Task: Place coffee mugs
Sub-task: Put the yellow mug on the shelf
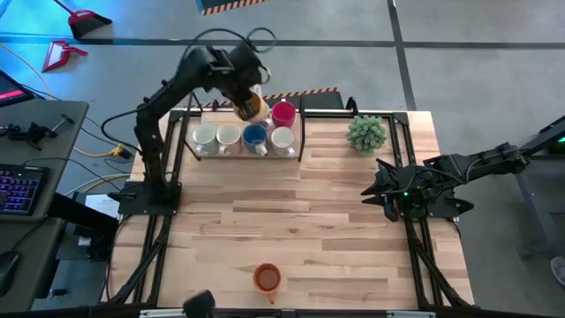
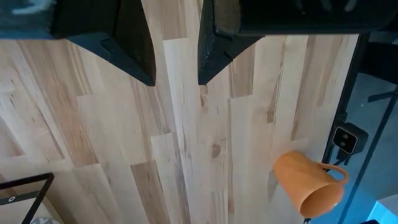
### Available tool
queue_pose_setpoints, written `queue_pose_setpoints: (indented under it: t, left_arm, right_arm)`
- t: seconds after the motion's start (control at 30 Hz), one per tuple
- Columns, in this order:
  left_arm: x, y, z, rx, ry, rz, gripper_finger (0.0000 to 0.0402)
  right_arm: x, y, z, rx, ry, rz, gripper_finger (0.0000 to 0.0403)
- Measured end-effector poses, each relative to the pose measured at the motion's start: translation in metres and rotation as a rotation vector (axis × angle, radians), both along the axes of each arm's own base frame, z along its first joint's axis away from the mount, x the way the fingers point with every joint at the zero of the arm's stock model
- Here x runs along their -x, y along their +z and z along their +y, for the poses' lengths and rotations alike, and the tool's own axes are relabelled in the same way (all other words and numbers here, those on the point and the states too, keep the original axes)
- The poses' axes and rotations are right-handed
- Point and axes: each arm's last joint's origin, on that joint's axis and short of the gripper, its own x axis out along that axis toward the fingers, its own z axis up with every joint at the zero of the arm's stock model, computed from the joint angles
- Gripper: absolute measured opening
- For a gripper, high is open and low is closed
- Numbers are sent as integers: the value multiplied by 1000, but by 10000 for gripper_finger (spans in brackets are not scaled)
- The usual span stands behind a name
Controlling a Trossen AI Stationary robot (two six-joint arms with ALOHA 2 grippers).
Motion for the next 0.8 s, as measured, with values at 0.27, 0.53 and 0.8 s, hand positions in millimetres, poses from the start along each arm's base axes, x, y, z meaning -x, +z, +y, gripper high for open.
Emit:
queue_pose_setpoints:
  t: [0.27,0.53,0.8]
  left_arm:
    - [34,-13,57,62,112,20,4]
    - [65,-46,95,161,175,130,4]
    - [84,-83,114,257,188,211,4]
  right_arm:
    - [0,0,0,0,-8,2,99]
    - [0,-1,0,-18,-23,11,99]
    - [0,-1,0,-38,-40,15,99]
